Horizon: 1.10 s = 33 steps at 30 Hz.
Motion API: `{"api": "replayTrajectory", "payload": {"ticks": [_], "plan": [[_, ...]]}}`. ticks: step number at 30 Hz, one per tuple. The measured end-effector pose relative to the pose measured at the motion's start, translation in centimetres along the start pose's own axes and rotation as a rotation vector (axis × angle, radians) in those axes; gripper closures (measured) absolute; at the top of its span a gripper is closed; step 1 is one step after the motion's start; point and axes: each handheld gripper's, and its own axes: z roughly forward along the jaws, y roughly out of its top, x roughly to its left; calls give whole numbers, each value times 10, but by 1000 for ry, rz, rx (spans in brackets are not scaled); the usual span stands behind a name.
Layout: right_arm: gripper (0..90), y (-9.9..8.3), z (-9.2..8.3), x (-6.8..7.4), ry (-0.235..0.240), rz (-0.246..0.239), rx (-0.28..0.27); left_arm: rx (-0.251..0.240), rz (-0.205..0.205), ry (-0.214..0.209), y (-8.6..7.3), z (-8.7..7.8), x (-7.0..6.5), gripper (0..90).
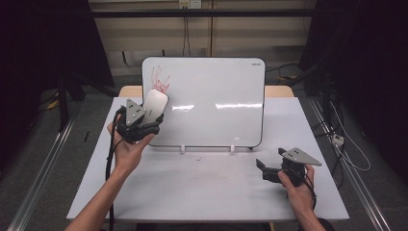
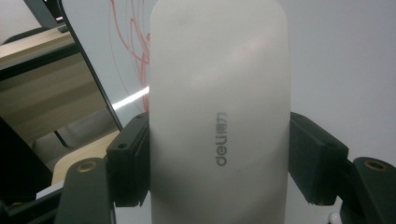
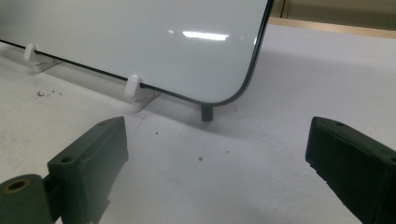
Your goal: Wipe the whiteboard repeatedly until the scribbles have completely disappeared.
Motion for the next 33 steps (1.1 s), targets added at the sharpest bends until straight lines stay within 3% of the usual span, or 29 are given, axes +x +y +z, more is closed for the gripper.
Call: {"api": "replayTrajectory", "payload": {"ticks": [11,33], "plan": [[59,0,0,-1,-3,8,1,2,-4,55,16,15,14,312],[58,0,1,-1,-1,12,3,-2,-6,120,44,34,35,312]]}}
